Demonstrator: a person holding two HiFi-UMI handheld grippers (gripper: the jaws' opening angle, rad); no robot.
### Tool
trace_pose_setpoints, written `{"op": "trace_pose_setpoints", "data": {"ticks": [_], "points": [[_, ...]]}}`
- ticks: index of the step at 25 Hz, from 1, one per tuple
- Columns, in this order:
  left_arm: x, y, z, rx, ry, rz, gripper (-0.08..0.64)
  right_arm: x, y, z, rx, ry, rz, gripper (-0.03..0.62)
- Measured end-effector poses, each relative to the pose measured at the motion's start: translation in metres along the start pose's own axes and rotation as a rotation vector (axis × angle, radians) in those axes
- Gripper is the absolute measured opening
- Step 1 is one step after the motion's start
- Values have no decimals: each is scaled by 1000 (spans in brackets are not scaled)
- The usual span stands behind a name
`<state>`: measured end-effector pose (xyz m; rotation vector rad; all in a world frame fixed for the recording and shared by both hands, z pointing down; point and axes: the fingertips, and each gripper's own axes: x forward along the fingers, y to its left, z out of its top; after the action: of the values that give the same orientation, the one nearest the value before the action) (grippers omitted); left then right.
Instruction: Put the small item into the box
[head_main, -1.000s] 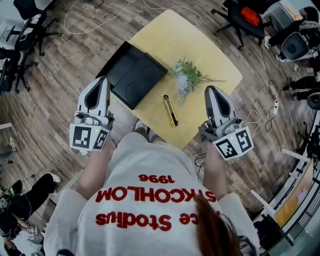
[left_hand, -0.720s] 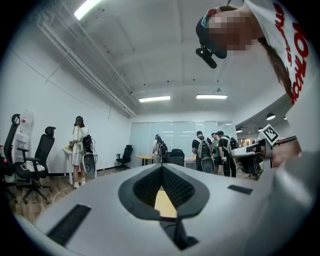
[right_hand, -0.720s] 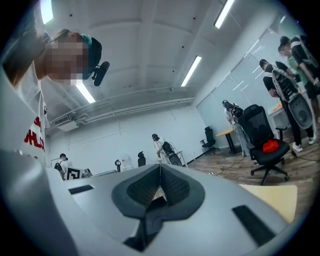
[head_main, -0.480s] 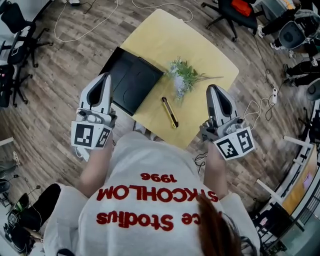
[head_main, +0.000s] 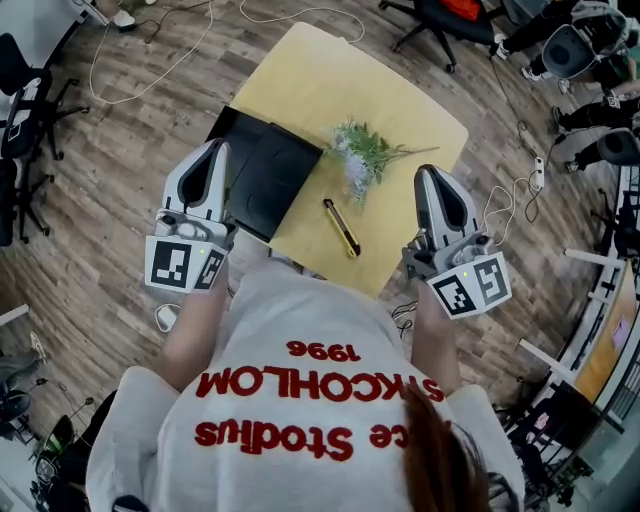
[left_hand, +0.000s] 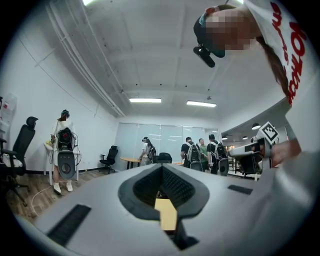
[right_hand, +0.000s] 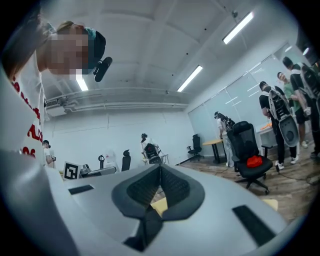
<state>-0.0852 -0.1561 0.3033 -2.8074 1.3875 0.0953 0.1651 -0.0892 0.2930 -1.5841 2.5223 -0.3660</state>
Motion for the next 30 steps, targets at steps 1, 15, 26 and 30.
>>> {"op": "trace_pose_setpoints", "data": {"ticks": [1, 15, 26, 30], "points": [[0, 0, 1, -1, -1, -4, 6, 0, 1, 0, -11, 4, -9, 5], [3, -4, -53, -65, 127, -39, 7, 17, 0, -106, 15, 275, -71, 6], [-12, 4, -87, -106, 204, -22, 7, 13, 11, -265, 62, 658, 59, 98], [-19, 7, -91, -115, 220, -11, 6, 8, 10, -312, -19, 794, 53, 136]]}}
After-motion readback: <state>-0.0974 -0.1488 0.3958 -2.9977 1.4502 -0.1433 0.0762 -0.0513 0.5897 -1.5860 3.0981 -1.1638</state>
